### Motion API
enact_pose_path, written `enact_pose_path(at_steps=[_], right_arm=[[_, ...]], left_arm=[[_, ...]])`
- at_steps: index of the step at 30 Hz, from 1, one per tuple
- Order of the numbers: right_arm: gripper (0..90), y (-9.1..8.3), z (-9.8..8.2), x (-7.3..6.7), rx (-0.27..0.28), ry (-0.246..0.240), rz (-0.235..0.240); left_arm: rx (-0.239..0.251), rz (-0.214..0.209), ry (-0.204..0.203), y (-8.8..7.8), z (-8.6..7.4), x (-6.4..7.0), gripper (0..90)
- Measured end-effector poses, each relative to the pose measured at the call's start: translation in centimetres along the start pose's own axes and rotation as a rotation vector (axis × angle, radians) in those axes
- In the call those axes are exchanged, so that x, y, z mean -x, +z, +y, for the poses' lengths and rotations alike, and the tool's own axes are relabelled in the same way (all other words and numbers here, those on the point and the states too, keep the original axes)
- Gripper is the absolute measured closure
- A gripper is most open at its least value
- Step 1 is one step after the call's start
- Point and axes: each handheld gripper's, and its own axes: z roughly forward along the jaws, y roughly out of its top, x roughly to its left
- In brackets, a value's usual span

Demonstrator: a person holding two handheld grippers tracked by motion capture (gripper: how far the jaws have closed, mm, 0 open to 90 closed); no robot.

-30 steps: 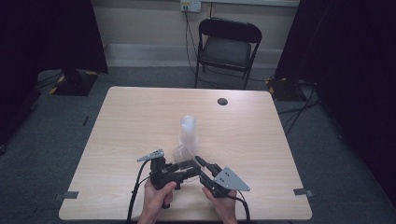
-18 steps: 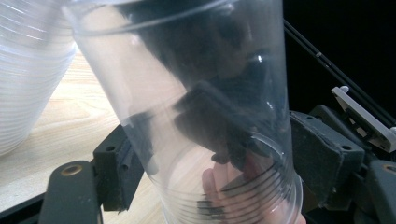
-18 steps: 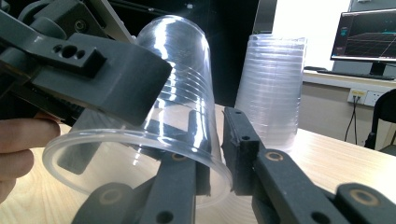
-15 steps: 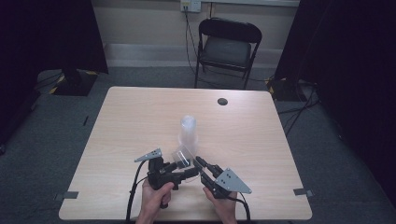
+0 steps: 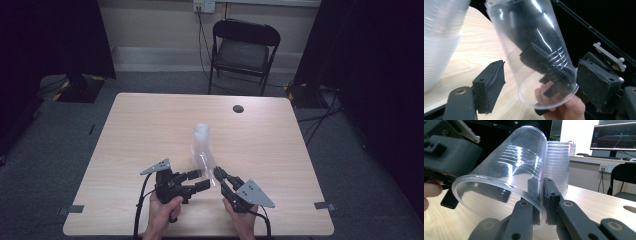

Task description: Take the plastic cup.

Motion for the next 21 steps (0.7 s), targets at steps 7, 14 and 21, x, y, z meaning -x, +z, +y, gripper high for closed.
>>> enact_pose_path(at_steps=[7, 14, 21], right_arm=[[86.7, -0.3, 0.0, 0.6, -0.063, 0.038, -0.008], [87.1, -0.4, 0.1, 1.1, -0.11, 0.089, 0.001], [87.2, -0.8, 0.5, 1.6, -0.142, 0.12, 0.007]], left_arm=[[-0.014, 0.065, 0.051, -0.4, -0.2, -0.5, 23.4], [-0.016, 0.11, 0.115, -0.7, -0.2, -0.5, 21.8], [-0.036, 0.177, 0.213, -1.0, -0.2, -0.4, 22.0]])
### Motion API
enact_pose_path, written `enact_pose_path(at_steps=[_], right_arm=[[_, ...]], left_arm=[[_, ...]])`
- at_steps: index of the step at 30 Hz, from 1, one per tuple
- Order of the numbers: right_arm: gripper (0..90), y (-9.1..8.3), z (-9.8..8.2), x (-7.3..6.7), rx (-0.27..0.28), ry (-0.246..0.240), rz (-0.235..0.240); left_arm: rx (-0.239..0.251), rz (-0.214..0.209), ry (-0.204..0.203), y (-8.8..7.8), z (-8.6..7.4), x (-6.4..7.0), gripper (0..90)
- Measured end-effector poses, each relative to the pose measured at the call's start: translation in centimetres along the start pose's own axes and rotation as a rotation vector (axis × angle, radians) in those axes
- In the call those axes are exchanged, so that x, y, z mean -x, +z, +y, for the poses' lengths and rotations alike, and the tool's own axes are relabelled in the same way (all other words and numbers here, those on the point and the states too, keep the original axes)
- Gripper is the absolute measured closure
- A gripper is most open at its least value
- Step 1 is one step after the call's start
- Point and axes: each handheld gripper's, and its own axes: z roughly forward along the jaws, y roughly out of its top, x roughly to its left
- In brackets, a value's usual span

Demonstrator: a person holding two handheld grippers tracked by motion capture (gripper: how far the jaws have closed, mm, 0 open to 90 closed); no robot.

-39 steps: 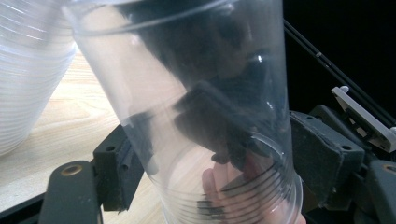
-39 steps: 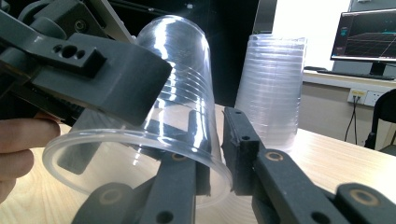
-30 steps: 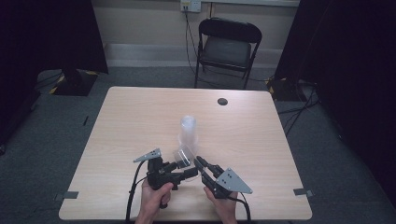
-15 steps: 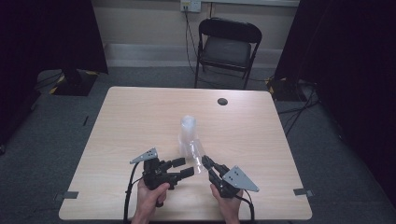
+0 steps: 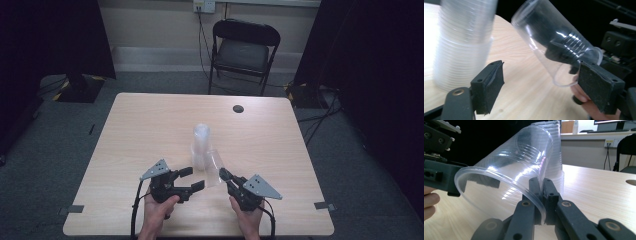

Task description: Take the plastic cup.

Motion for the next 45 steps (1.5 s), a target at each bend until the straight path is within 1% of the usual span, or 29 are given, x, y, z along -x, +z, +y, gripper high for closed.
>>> enact_pose_path(at_steps=[1, 2, 3, 5, 6, 8, 9, 11, 14, 16, 17, 18, 19, 20, 21, 22, 24, 27, 29, 32, 33, 34, 35, 36, 37, 39, 41, 42, 45], right_arm=[[87.2, 0.0, 0.0, 0.1, -0.006, 0.005, -0.002], [87.2, -0.1, 0.1, 0.2, -0.014, 0.015, 0.0], [87.2, -0.1, 0.1, 0.3, -0.02, 0.021, 0.001], [87.2, -0.1, 0.2, 0.6, -0.04, 0.044, 0.011], [87.2, -0.1, 0.2, 0.7, -0.048, 0.051, 0.011], [87.2, -0.1, 0.4, 0.9, -0.068, 0.042, 0.008], [87.2, -0.1, 0.5, 0.9, -0.082, 0.039, 0.007], [87.2, -0.1, 0.7, 1.0, -0.103, 0.037, 0.013], [87.2, 0.1, 0.9, 1.0, -0.121, 0.041, 0.02], [87.3, 0.3, 1.0, 1.0, -0.149, 0.035, 0.017], [87.2, 0.3, 1.0, 1.0, -0.155, 0.032, 0.019], [87.2, 0.4, 1.1, 1.0, -0.163, 0.034, 0.022], [87.2, 0.5, 1.2, 1.0, -0.174, 0.032, 0.022], [87.2, 0.5, 1.3, 1.1, -0.186, 0.027, 0.022], [87.2, 0.5, 1.3, 1.1, -0.193, 0.03, 0.029], [87.2, 0.5, 1.3, 1.2, -0.202, 0.031, 0.033], [87.3, 0.6, 1.4, 1.3, -0.225, 0.031, 0.038], [87.3, 0.8, 1.5, 1.4, -0.251, 0.048, 0.051], [87.3, 1.1, 1.5, 1.5, -0.283, 0.055, 0.071], [87.4, 1.3, 1.6, 1.6, -0.324, 0.073, 0.109], [87.3, 1.2, 1.7, 1.7, -0.332, 0.079, 0.116], [87.3, 1.3, 1.8, 1.7, -0.342, 0.086, 0.125], [87.3, 1.3, 1.9, 1.8, -0.363, 0.089, 0.131], [87.3, 1.3, 2.0, 1.8, -0.374, 0.088, 0.135], [87.2, 1.4, 2.2, 1.9, -0.394, 0.088, 0.136], [87.2, 1.4, 2.3, 1.9, -0.411, 0.09, 0.145], [87.2, 1.5, 2.6, 2.1, -0.423, 0.11, 0.156], [87.2, 1.5, 2.7, 2.1, -0.425, 0.118, 0.157], [87.3, 1.8, 3.0, 2.0, -0.455, 0.127, 0.17]], left_arm=[[0.001, 0.017, 0.018, -0.1, 0.1, 0.0, 22.7], [0.007, 0.024, 0.029, -0.2, 0.1, 0.0, 22.8], [0.021, 0.039, 0.039, -0.3, 0.1, 0.0, 22.7], [0.036, 0.055, 0.05, -0.5, 0.1, 0.0, 22.8], [0.036, 0.063, 0.06, -0.5, 0.2, 0.0, 23.2], [0.037, 0.104, 0.084, -0.6, 0.2, -0.1, 21.7], [0.028, 0.129, 0.094, -0.7, 0.3, -0.1, 22.7], [0.025, 0.16, 0.101, -0.8, 0.4, -0.3, 18.9], [0.016, 0.196, 0.114, -0.8, 0.4, -0.3, 20.9], [0.011, 0.214, 0.149, -0.8, 0.3, -0.3, 20.9], [0.01, 0.235, 0.167, -0.7, 0.3, -0.3, 20.9], [0.003, 0.238, 0.177, -0.7, 0.3, -0.3, 20.9], [0.001, 0.233, 0.172, -0.7, 0.3, -0.4, 20.7], [0.012, 0.227, 0.164, -0.8, 0.2, -0.4, 20.8], [0.016, 0.219, 0.17, -0.8, 0.2, -0.4, 21.0], [0.018, 0.214, 0.192, -0.8, 0.2, -0.3, 21.1], [0.017, 0.207, 0.208, -0.7, 0.2, -0.3, 20.2], [-0.023, 0.18, 0.23, -0.6, 0.2, -0.4, 17.5], [-0.047, 0.179, 0.271, -0.6, 0.1, -0.3, 16.9], [-0.067, 0.178, 0.317, -0.6, 0.0, -0.1, 17.4], [-0.075, 0.18, 0.333, -0.6, 0.0, 0.0, 17.9], [-0.079, 0.182, 0.358, -0.5, 0.0, 0.1, 18.1], [-0.081, 0.179, 0.368, -0.5, 0.0, 0.2, 18.2], [-0.09, 0.17, 0.394, -0.4, 0.0, 0.3, 18.6], [-0.094, 0.165, 0.406, -0.3, -0.1, 0.3, 19.0], [-0.095, 0.176, 0.417, -0.1, -0.3, 0.4, 19.3], [-0.098, 0.168, 0.42, 0.1, -0.6, 0.4, 20.2], [-0.093, 0.167, 0.431, 0.2, -0.7, 0.4, 20.2], [-0.103, 0.177, 0.46, 0.5, -1.0, 0.7, 20.2]])
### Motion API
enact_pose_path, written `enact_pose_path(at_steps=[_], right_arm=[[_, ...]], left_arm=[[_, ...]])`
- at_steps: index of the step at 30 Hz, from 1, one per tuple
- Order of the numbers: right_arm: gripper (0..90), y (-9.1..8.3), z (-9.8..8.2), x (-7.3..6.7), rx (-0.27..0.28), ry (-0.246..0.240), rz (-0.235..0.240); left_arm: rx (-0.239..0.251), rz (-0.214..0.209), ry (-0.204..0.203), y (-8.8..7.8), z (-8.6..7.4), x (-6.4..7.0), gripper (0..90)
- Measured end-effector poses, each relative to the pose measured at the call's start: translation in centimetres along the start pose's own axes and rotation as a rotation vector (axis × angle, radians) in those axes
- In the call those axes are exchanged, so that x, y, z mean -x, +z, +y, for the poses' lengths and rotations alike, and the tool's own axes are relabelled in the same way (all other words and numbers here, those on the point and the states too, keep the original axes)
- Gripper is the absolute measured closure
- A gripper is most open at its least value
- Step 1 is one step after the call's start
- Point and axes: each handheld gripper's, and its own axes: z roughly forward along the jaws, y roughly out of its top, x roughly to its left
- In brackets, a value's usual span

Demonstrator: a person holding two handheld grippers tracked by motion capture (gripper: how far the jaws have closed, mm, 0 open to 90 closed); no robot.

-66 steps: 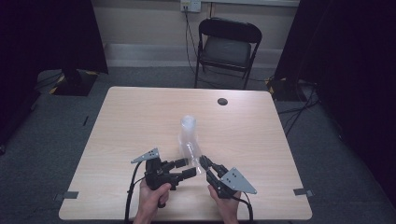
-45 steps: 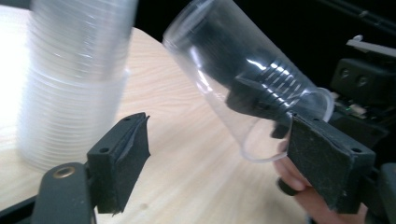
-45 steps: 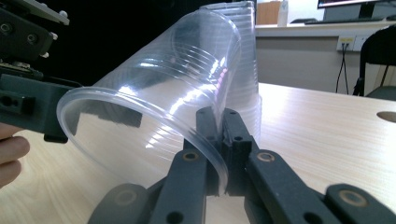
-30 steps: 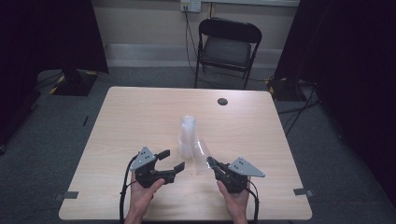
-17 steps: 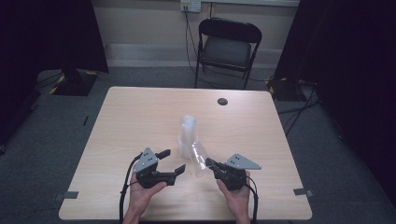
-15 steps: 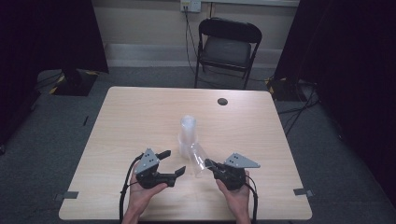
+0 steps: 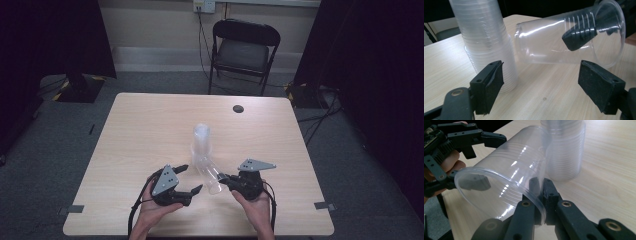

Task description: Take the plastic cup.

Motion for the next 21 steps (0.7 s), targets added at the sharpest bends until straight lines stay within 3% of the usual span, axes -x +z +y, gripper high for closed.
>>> enact_pose_path(at_steps=[4, 6, 15, 21], right_arm=[[87.2, 0.3, 0.3, -0.2, -0.034, 0.004, 0.012], [87.2, 0.4, 0.4, -0.3, -0.041, 0.013, 0.023], [87.2, 1.4, 1.2, -1.0, -0.091, 0.034, 0.046], [87.1, 2.1, 1.4, -1.0, -0.137, 0.058, 0.046]], left_arm=[[-0.045, 0.039, 0.065, 0.3, -0.2, 0.5, 18.9], [-0.041, 0.043, 0.087, 0.6, -0.3, 0.8, 18.7], [-0.063, 0.077, 0.101, 1.2, -0.6, 1.0, 15.6], [-0.07, 0.105, 0.136, 1.1, -0.8, 1.1, 15.3]])
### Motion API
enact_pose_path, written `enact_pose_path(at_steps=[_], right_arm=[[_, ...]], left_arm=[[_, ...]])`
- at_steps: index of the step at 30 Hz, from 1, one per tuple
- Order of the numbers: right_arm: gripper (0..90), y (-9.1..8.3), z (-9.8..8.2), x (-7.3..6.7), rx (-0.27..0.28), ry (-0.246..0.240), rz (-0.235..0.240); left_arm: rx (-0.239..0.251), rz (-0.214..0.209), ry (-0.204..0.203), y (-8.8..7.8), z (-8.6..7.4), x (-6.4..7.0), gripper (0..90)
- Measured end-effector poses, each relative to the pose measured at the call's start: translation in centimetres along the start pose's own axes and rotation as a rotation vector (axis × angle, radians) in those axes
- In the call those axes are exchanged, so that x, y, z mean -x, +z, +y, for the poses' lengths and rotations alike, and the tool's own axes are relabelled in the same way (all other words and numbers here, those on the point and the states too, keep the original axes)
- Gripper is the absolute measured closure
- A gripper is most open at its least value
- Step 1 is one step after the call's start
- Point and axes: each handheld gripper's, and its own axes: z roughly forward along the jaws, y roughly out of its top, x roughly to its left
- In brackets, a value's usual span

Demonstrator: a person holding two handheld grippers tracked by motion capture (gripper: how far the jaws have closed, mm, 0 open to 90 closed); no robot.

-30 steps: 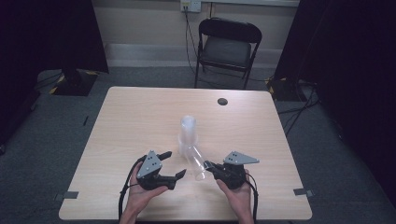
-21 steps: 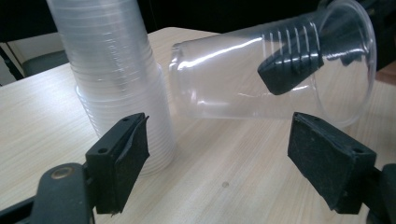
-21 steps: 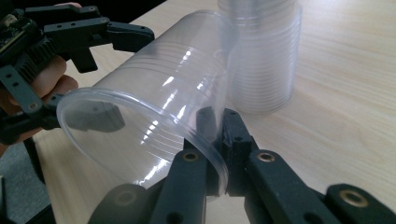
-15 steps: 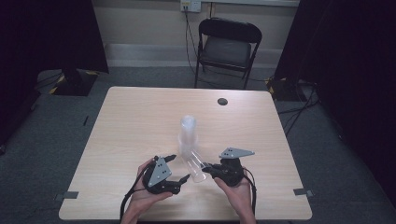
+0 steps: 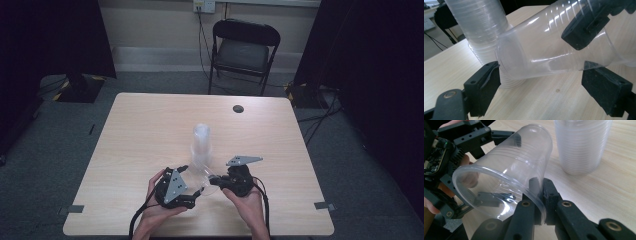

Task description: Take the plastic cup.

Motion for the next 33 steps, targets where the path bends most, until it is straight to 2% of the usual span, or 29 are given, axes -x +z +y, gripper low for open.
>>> enact_pose_path(at_steps=[3, 7, 9, 12, 16, 17, 24, 33], right_arm=[[87.0, 0.2, 0.1, 0.0, -0.024, -0.001, -0.001], [86.7, 0.2, 0.3, 0.2, -0.045, 0.001, 0.003], [86.5, 0.3, 0.4, 0.2, -0.071, 0.009, 0.005], [86.8, 0.6, 0.6, 0.1, -0.114, -0.004, -0.016], [86.8, 0.5, 1.0, 0.1, -0.147, -0.012, -0.017], [86.8, 0.5, 1.0, 0.1, -0.156, -0.009, -0.016], [86.5, 0.8, 1.3, 0.2, -0.183, -0.006, -0.016], [86.8, 1.2, 1.3, 0.2, -0.194, -0.007, -0.017]], left_arm=[[0.019, 0.014, 0.009, 0.1, -0.1, 0.3, 15.0], [0.008, 0.017, 0.04, 0.1, -0.1, 0.4, 14.3], [-0.004, 0.03, 0.075, 0.2, -0.1, 0.6, 12.9], [-0.026, 0.03, 0.139, 0.4, 0.0, 1.0, 14.6], [-0.014, 0.029, 0.164, 0.4, 0.1, 1.4, 14.6], [-0.018, 0.028, 0.181, 0.4, 0.2, 1.4, 14.7], [-0.021, 0.019, 0.218, 0.5, 0.4, 2.0, 15.2], [-0.01, -0.031, 0.225, 0.9, 0.7, 2.8, 17.3]])
